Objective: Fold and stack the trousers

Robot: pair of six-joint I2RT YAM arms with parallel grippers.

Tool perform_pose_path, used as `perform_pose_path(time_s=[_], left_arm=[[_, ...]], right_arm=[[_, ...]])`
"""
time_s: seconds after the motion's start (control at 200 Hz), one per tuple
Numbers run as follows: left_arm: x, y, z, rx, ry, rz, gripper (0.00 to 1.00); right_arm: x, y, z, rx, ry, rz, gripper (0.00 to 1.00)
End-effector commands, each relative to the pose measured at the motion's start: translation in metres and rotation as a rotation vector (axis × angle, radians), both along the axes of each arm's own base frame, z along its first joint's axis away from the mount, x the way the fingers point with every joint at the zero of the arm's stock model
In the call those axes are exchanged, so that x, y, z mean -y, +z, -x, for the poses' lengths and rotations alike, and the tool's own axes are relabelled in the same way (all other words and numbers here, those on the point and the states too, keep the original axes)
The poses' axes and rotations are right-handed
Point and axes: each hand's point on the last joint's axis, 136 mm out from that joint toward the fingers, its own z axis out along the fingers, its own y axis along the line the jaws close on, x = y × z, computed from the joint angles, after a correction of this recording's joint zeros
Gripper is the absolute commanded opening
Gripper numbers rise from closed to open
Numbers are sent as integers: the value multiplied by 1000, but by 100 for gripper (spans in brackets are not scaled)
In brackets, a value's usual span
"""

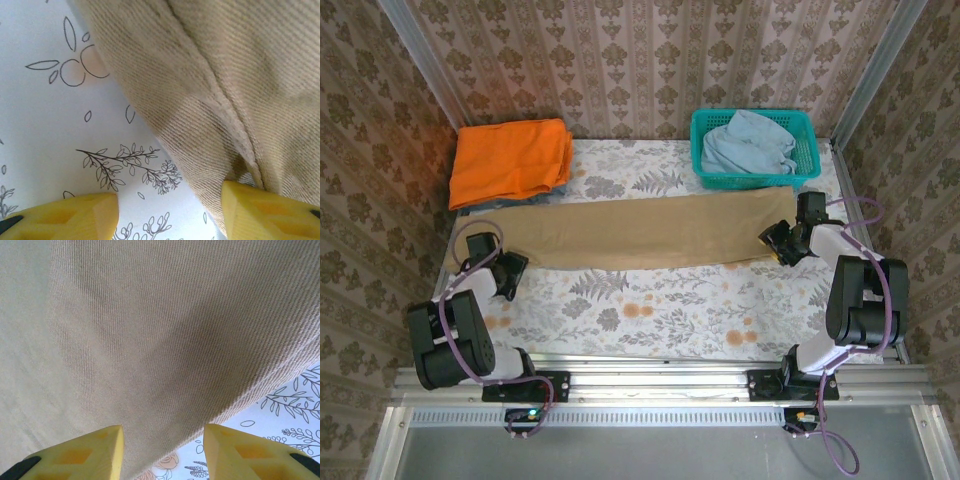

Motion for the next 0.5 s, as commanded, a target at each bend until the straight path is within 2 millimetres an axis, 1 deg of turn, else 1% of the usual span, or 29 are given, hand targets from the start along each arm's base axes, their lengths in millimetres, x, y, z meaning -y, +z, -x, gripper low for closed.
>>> perform_pose_path(time_s=[0.0, 0.09, 0.17, 0.245, 0.31, 0.4, 0.495], left_arm=[[-9, 12, -57, 196, -23, -53, 58], [-13, 17, -66, 206, -25, -50, 57], [-11, 23, -72, 219, -43, -46, 57], [-4, 35, -78, 264, -71, -16, 62], [-4, 43, -77, 248, -86, -61, 65], [-9, 38, -75, 205, -85, -89, 69], [-13, 21, -72, 161, -76, -101, 70]], right_arm=[[-3, -6, 3, -6, 28, 4, 47], [-4, -4, 3, 1, 29, 5, 47], [-3, -5, 4, -2, 30, 9, 47], [-3, -6, 4, -3, 30, 8, 47], [-4, -7, 4, 0, 30, 5, 47], [-5, -7, 2, 4, 31, -2, 47], [-6, -8, 2, 4, 31, -6, 47]])
